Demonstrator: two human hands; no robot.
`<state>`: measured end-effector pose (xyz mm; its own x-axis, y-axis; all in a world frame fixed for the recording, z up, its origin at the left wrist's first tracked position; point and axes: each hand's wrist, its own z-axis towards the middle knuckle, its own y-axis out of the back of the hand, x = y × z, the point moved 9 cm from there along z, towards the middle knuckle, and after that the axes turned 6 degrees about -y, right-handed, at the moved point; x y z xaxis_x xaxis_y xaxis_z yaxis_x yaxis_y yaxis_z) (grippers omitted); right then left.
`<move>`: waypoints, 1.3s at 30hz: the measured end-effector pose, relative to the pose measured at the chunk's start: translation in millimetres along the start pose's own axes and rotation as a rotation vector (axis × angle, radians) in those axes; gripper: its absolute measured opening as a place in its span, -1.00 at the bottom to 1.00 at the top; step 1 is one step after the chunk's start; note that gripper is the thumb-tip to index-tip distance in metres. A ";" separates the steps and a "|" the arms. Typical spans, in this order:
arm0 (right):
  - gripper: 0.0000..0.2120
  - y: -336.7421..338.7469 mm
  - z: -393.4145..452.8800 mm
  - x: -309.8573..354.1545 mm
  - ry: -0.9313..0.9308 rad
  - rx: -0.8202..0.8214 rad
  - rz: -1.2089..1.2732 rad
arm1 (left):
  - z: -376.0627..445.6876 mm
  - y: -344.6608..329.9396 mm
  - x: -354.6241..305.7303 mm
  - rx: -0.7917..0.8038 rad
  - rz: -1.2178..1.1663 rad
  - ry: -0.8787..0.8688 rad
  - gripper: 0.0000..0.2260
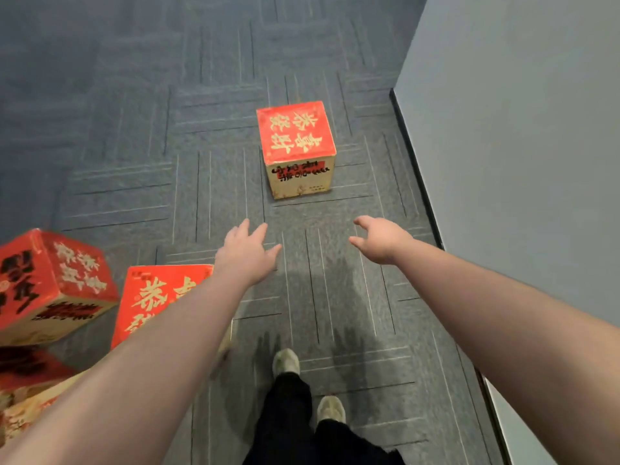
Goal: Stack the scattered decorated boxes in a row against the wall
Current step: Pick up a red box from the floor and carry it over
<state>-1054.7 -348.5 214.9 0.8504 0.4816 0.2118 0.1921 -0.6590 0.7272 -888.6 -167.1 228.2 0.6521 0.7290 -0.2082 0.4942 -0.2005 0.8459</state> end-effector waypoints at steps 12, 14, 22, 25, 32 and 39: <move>-0.35 135.8 241.0 52.6 -0.077 -0.088 0.069 | 280.3 90.3 5.1 0.011 -0.014 -0.028 -0.35; -0.34 139.6 275.7 66.1 -0.074 -0.076 0.080 | 314.8 93.9 15.3 0.025 0.000 -0.002 -0.33; -0.28 148.0 440.4 89.0 -0.084 -0.048 0.081 | 459.0 83.7 33.0 0.082 0.026 0.049 -0.27; -0.27 143.1 501.6 101.9 -0.064 -0.026 0.066 | 512.0 67.6 47.0 0.105 0.018 0.117 -0.27; -0.23 131.5 613.7 85.1 -0.138 0.027 0.047 | 621.8 17.6 40.4 0.173 -0.090 0.159 -0.25; -0.19 102.8 680.1 75.0 -0.199 0.078 0.081 | 684.8 -23.8 52.4 0.181 -0.134 0.226 -0.21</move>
<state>-638.1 -773.1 -138.6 0.9430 0.3068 0.1291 0.1497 -0.7373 0.6587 -472.5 -572.4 -139.0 0.4400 0.8796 -0.1808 0.6748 -0.1911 0.7128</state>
